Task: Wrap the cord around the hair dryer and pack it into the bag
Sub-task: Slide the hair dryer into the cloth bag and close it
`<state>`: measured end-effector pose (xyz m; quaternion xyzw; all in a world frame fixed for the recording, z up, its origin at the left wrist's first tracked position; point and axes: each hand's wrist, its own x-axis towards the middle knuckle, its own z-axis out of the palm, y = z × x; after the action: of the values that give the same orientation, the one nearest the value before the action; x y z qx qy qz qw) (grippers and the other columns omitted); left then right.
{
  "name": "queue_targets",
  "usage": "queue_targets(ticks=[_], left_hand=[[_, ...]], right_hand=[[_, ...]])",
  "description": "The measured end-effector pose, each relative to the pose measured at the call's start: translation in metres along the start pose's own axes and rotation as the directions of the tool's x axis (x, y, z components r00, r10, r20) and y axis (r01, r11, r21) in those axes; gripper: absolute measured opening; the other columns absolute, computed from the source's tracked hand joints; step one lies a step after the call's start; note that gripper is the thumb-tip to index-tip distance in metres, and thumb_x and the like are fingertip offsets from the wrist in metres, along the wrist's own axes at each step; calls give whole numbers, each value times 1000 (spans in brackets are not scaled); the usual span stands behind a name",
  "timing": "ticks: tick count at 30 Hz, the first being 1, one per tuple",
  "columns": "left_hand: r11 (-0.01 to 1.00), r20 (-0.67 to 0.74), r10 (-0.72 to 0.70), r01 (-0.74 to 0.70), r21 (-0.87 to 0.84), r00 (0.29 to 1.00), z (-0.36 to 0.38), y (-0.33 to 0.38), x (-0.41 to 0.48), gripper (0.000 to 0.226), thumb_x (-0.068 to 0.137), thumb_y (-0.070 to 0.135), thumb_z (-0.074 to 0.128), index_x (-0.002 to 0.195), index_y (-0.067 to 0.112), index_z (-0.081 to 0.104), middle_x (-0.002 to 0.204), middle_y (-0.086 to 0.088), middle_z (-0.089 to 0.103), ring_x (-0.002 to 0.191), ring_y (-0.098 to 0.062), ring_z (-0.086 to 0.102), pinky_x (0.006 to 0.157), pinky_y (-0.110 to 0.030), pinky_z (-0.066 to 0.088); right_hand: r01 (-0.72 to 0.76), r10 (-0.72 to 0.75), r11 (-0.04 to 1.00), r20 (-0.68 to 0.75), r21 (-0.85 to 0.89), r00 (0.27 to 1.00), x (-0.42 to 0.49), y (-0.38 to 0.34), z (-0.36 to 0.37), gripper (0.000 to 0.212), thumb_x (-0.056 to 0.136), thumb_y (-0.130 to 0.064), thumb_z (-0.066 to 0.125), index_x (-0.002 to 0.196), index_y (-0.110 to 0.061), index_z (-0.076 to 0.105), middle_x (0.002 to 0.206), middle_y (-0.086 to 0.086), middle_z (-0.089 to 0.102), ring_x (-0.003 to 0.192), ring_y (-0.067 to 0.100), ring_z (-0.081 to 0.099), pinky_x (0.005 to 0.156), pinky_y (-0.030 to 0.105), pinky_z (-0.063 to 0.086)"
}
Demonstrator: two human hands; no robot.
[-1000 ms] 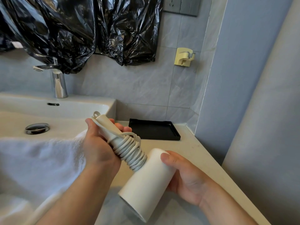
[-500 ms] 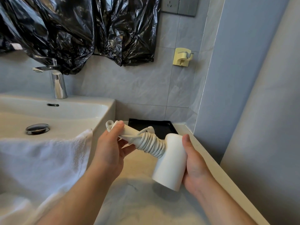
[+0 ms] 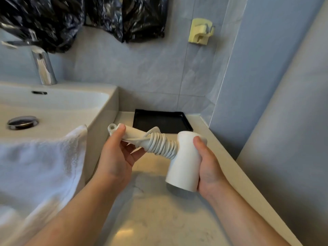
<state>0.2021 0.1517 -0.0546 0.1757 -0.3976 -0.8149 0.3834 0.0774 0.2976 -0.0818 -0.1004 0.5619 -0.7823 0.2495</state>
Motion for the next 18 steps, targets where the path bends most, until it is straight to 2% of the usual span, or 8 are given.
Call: queue_targets(ticks=[2, 6, 10, 11, 13, 15, 16, 18], left_hand=[[1000, -12, -13, 13, -25, 1000, -1, -4, 2, 28, 102, 33, 45, 112, 10, 57, 93, -12, 71, 95, -29, 72, 79, -43, 58], [1000, -46, -12, 11, -9, 999, -6, -9, 5, 28, 100, 32, 46, 112, 9, 57, 97, -14, 72, 97, -29, 72, 81, -44, 60], [998, -78, 15, -11, 58, 997, -3, -13, 8, 20, 93, 32, 50, 98, 14, 57, 75, -2, 72, 79, -19, 72, 74, -37, 62], [998, -86, 1, 4, 59, 996, -3, -13, 9, 20, 90, 32, 54, 97, 14, 58, 78, -4, 73, 81, -21, 72, 76, -39, 62], [997, -79, -69, 72, 30, 994, -5, -14, 11, 25, 85, 31, 64, 99, 10, 62, 99, -20, 73, 99, -34, 70, 87, -51, 58], [980, -80, -188, 192, 43, 979, -5, -10, 13, 34, 79, 37, 69, 100, 10, 68, 117, -29, 67, 113, -43, 63, 97, -64, 47], [968, -87, -233, 240, 80, 969, -4, -8, 15, 33, 77, 38, 72, 98, 12, 71, 117, -26, 68, 112, -42, 64, 98, -65, 46], [949, -147, -274, 292, 119, 950, 3, 0, 16, 28, 79, 33, 66, 97, 11, 68, 103, -18, 73, 100, -33, 70, 91, -61, 52]], right_hand=[[-25, 25, 1000, -14, -6, 1000, 4, 5, -3, 77, 51, -61, 75, 114, -18, 65, 103, 18, 73, 90, 37, 70, 78, 53, 56], [-55, 55, 998, -4, 8, 998, 5, 8, -8, 80, 44, -62, 79, 111, -19, 67, 100, 17, 74, 85, 36, 71, 73, 54, 56], [-100, 96, 989, 38, 107, 995, 6, 3, -10, 69, 50, -56, 77, 107, -18, 68, 89, 10, 76, 73, 25, 73, 55, 37, 57], [-120, 116, 983, 43, 136, 992, 6, 1, -10, 64, 53, -55, 72, 104, -16, 69, 84, 9, 75, 69, 23, 73, 52, 34, 56], [-198, 190, 961, 59, 192, 980, 9, -2, -10, 46, 65, -47, 57, 91, -13, 74, 78, 12, 74, 64, 25, 71, 50, 34, 57], [-298, 290, 933, 67, 200, 955, 11, -6, -10, 43, 71, -45, 51, 81, -14, 79, 79, 16, 73, 64, 28, 71, 53, 36, 58], [-334, 331, 921, 50, 199, 942, 12, -8, -9, 43, 72, -46, 51, 80, -15, 79, 80, 16, 73, 65, 28, 71, 55, 37, 59], [-382, 397, 901, -34, 204, 917, 11, -18, -4, 44, 72, -47, 53, 84, -12, 78, 81, 16, 74, 66, 27, 71, 56, 36, 59]])
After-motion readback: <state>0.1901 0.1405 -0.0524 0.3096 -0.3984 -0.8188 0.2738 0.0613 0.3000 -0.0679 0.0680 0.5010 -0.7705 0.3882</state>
